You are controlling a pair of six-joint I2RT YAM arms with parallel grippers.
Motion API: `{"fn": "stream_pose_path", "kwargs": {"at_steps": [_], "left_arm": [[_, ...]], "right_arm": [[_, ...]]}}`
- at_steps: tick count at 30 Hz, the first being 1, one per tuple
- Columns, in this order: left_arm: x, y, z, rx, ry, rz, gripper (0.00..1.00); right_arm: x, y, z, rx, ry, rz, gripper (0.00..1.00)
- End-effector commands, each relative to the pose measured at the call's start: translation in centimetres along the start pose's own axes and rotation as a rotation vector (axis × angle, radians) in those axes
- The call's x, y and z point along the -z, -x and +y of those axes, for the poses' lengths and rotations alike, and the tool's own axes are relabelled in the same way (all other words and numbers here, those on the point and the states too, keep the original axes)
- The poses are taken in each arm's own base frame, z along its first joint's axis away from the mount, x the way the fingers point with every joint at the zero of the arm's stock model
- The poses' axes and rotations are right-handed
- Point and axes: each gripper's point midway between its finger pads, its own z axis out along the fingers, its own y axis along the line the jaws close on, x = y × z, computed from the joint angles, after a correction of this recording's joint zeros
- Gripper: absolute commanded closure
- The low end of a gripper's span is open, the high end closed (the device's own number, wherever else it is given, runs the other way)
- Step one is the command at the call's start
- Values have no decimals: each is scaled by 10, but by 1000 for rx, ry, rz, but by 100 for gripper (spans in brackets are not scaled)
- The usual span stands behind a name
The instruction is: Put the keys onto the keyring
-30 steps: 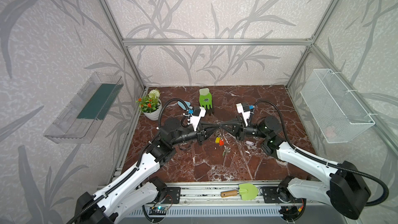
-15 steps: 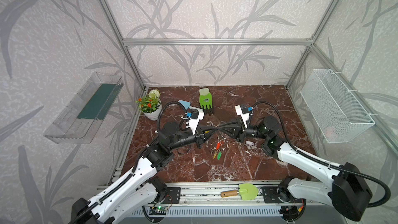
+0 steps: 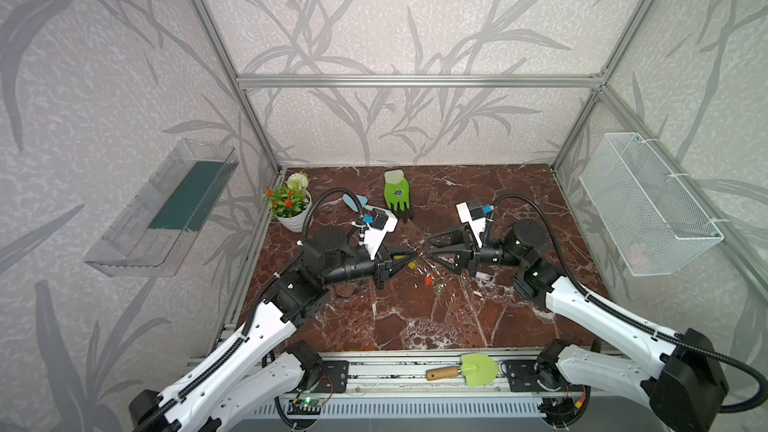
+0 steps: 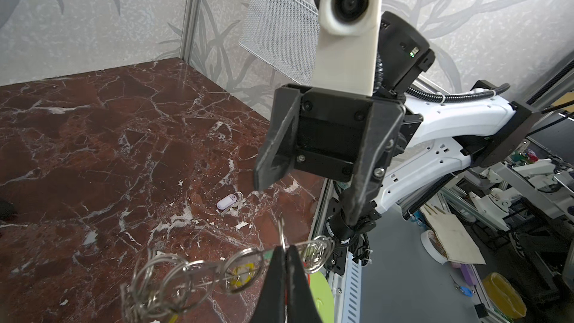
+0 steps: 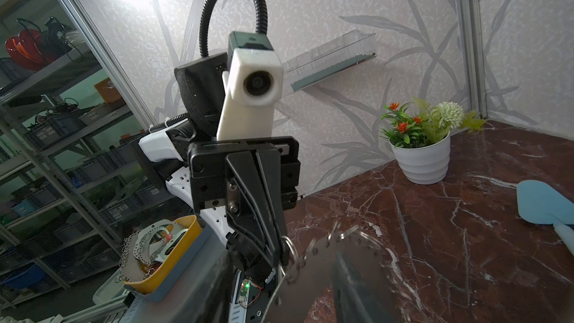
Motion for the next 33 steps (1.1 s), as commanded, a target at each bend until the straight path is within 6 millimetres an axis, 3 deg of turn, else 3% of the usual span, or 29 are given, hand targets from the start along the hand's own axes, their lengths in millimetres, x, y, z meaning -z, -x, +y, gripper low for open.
{"fn": "stream_pose_path", "kwargs": {"at_steps": [1, 5, 14, 18, 26, 33], "left_arm": [[3, 11, -15, -62, -53, 5, 100], [2, 11, -16, -65, -64, 8, 100], [0, 13, -18, -67, -79, 11, 100], [-1, 11, -16, -66, -74, 20, 100], [-7, 5, -8, -31, -62, 24, 100], [-13, 3, -6, -9, -73, 29, 85]], "right_arm": [[-2, 7, 5, 27, 25, 6, 48], [-4, 6, 5, 18, 42, 14, 52], [-9, -1, 1, 0, 59, 31, 75], [-9, -2, 1, -1, 58, 31, 100], [-7, 2, 1, 3, 50, 5, 100], [-10, 5, 3, -5, 69, -10, 100]]}}
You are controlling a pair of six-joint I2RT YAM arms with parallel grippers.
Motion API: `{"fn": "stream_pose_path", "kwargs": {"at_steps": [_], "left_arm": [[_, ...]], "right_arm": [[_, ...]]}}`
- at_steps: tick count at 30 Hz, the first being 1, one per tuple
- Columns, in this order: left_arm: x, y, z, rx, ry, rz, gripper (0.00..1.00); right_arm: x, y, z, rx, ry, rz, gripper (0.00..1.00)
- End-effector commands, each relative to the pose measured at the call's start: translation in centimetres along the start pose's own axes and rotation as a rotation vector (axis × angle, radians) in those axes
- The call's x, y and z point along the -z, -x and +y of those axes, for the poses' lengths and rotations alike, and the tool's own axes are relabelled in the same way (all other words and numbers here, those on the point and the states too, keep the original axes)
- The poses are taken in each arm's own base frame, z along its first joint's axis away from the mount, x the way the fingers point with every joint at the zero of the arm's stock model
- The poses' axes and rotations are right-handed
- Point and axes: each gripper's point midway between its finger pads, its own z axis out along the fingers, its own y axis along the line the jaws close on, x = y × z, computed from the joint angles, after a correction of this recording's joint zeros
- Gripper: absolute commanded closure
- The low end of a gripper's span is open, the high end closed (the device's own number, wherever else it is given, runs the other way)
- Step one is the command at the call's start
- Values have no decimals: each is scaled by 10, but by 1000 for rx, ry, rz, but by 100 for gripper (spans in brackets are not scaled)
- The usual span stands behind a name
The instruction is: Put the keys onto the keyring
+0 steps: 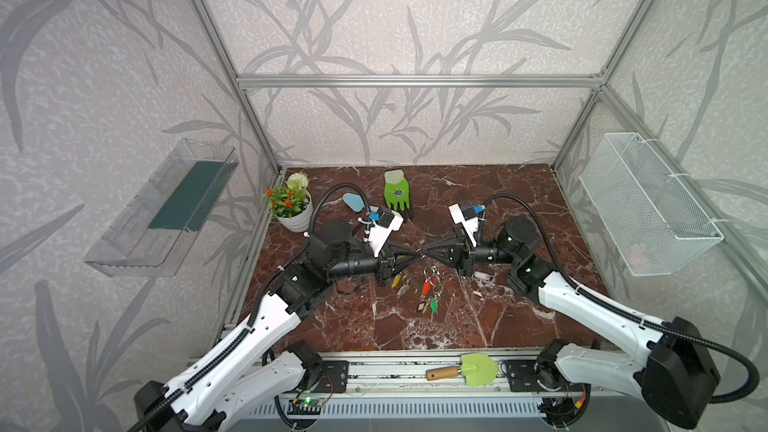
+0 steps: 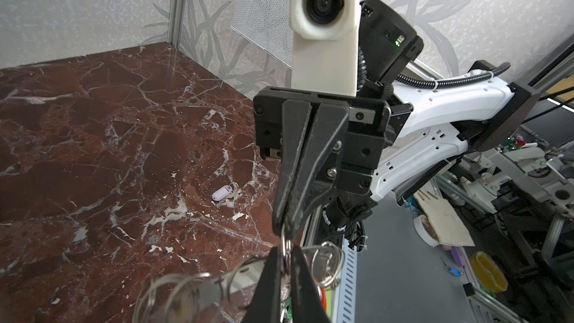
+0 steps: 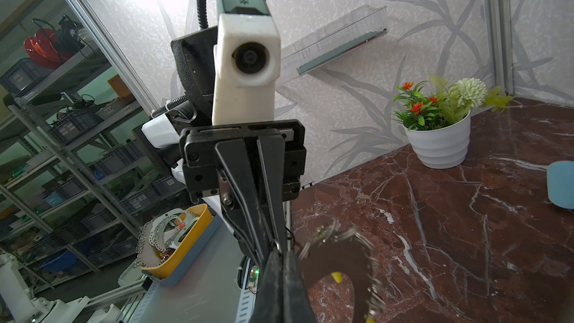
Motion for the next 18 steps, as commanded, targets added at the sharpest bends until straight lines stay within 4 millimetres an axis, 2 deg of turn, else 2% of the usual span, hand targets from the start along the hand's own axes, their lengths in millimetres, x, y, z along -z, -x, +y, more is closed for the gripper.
{"fn": "stream_pose_path", "kwargs": {"at_steps": [1, 7, 10, 14, 16, 18], "left_arm": [[-3, 9, -10, -27, -49, -26, 84], [-8, 6, -11, -26, -62, -13, 83], [-9, 5, -11, -24, -70, -8, 92], [-11, 3, -11, -20, -69, -3, 99], [-11, 2, -11, -18, -71, -1, 96], [-10, 1, -13, -18, -78, -1, 87]], "right_arm": [[-2, 17, 9, 50, 23, -50, 100], [-2, 16, 8, 42, 19, -51, 100], [-2, 15, 8, 40, 18, -51, 100], [-1, 15, 7, 46, 11, -56, 100], [-1, 16, 6, 48, 3, -60, 100], [0, 16, 6, 48, 1, -62, 100]]}}
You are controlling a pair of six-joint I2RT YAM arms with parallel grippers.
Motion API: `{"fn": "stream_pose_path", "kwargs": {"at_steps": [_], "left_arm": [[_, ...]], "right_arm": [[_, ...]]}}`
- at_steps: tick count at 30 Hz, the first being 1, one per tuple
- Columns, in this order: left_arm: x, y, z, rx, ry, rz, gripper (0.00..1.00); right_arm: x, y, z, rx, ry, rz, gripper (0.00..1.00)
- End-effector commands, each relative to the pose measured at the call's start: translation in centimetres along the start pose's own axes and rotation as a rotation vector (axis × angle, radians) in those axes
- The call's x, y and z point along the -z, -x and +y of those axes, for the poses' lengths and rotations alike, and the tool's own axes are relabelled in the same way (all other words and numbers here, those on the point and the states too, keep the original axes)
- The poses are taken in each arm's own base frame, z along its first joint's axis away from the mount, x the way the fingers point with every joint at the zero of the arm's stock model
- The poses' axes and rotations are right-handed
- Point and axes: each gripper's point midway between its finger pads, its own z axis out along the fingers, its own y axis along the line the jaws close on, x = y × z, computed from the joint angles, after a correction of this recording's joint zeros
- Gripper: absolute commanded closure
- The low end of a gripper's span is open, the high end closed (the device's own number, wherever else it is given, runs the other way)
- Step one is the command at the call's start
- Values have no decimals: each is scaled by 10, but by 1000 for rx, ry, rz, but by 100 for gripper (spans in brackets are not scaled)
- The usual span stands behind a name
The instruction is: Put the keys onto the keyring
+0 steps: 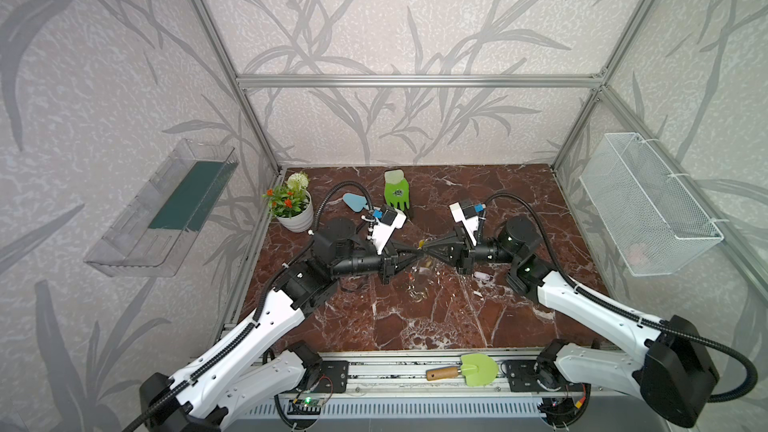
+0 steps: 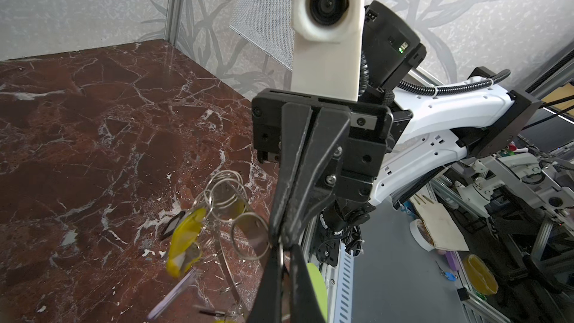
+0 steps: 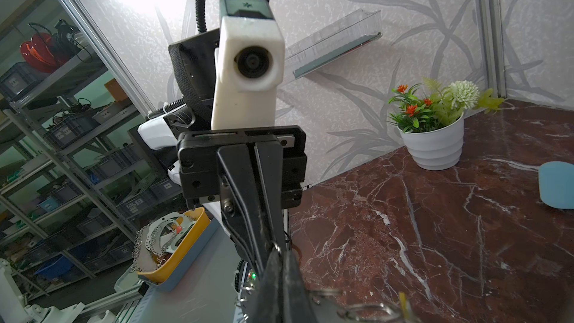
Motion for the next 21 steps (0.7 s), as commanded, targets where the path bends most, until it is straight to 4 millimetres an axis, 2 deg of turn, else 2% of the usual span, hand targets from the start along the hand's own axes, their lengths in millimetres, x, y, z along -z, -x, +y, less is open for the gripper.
{"fn": "stream_pose_path", "kwargs": {"at_steps": [1, 6, 18, 21], "left_arm": [[-3, 0, -15, -38, -70, -2, 84], [-1, -3, -13, -38, -56, -1, 80], [6, 0, -14, -35, -43, -47, 82], [5, -1, -14, -32, -44, -43, 89]], "right_arm": [[-1, 13, 9, 53, 9, -51, 100], [2, 15, 7, 56, -8, -63, 100], [4, 21, 6, 66, -14, -105, 100], [4, 22, 6, 65, -17, -110, 100]]}}
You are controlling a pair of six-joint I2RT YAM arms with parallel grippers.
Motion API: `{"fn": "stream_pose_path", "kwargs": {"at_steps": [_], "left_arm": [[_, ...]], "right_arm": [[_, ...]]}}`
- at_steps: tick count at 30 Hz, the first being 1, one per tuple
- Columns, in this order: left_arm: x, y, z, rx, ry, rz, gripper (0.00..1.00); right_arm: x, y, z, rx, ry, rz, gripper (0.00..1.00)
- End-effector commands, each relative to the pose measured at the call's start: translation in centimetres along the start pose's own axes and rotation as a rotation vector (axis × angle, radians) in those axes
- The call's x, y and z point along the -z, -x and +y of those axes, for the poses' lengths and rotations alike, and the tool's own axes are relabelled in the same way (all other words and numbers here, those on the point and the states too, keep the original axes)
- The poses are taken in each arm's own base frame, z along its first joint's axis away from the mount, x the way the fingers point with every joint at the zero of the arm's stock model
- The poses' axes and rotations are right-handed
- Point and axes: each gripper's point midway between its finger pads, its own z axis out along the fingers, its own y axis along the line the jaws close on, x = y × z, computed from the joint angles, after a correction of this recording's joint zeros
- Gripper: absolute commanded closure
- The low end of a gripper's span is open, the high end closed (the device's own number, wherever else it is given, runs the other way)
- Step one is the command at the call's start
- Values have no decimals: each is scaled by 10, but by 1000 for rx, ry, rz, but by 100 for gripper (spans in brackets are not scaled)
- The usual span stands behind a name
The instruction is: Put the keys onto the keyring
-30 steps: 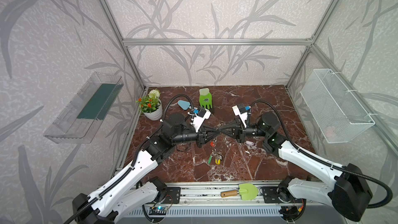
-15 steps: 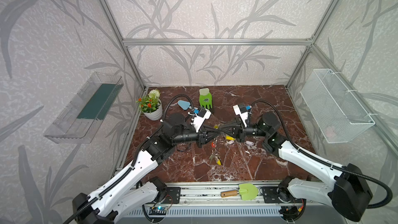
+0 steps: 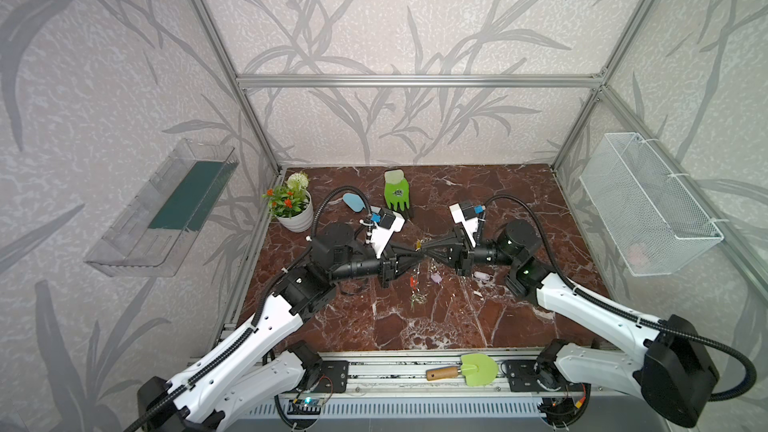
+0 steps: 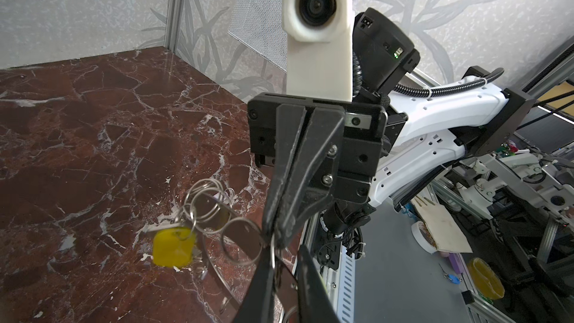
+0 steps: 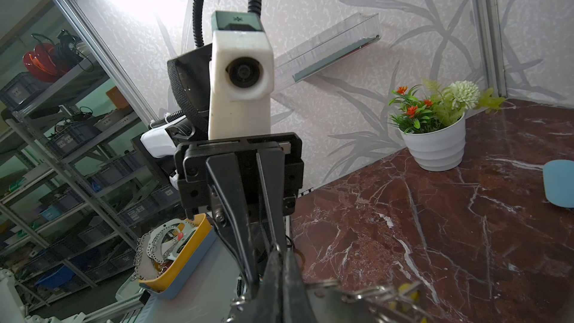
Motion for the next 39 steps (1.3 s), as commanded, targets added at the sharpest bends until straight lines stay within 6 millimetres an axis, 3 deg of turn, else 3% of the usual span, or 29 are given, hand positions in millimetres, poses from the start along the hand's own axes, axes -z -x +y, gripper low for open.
{"fn": "stream_pose_path", "kwargs": {"at_steps": [1, 16, 32, 39], "left_arm": [[2, 1, -11, -20, -45, -11, 88], [15, 15, -19, -57, -40, -38, 72], [12, 14, -17, -41, -57, -27, 71], [8, 17, -13, -28, -55, -42, 76]], "right_arm": [[4, 22, 8, 69, -3, -84, 100], [4, 23, 10, 68, 11, -86, 100], [3, 23, 12, 67, 26, -87, 100], [3, 20, 11, 56, 31, -79, 100]]}}
